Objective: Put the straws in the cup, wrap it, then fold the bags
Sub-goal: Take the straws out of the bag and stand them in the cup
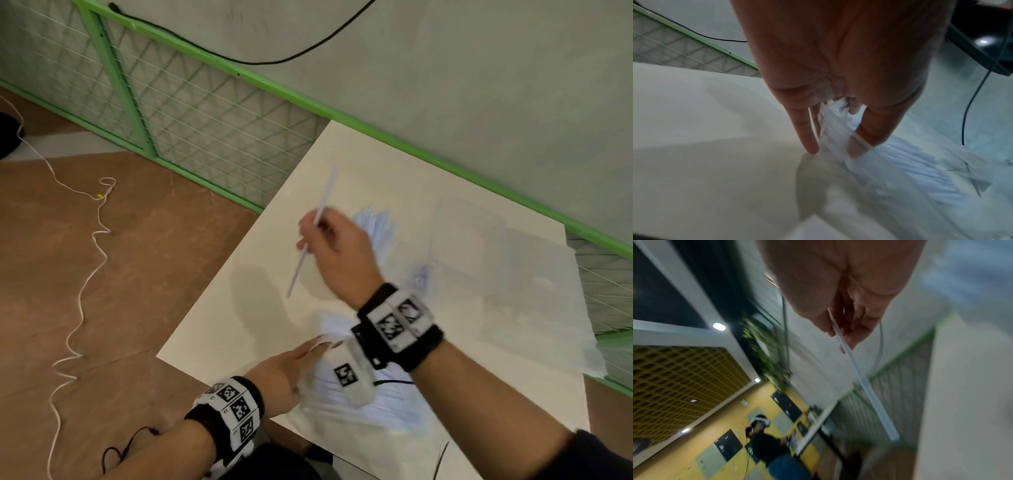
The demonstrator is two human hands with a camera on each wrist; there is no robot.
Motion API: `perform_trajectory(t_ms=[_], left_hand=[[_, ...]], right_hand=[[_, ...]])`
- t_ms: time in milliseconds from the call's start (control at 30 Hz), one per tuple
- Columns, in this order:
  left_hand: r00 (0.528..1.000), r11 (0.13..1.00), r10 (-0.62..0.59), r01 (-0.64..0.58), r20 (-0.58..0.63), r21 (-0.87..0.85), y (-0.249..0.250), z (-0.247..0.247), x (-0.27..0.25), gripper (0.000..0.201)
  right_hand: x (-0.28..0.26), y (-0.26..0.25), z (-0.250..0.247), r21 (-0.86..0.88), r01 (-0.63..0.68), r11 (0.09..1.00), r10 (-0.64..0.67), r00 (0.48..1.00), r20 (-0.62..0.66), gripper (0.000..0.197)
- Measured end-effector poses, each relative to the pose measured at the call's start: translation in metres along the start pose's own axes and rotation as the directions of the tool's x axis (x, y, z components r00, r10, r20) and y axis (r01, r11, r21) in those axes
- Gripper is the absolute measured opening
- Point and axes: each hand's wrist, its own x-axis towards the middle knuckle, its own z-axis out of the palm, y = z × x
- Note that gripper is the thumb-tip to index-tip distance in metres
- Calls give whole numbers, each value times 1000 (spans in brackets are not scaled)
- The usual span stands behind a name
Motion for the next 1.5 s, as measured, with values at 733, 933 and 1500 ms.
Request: perform_trajectory(t_ms=[733, 933, 1500], left_hand=[[989, 995, 67, -76, -133, -65, 27, -19, 22, 90], [980, 988, 110, -126, -168, -87, 42, -20, 28, 97], [958, 982, 153, -175, -242, -72, 41, -15, 30, 105]], right_hand=[[-38, 16, -126, -462, 106, 880, -288, 895, -342, 70], [-115, 62, -84, -637, 215, 740, -89, 971, 224, 34], [-179, 119, -30, -856, 151, 494, 472, 780, 410, 34]])
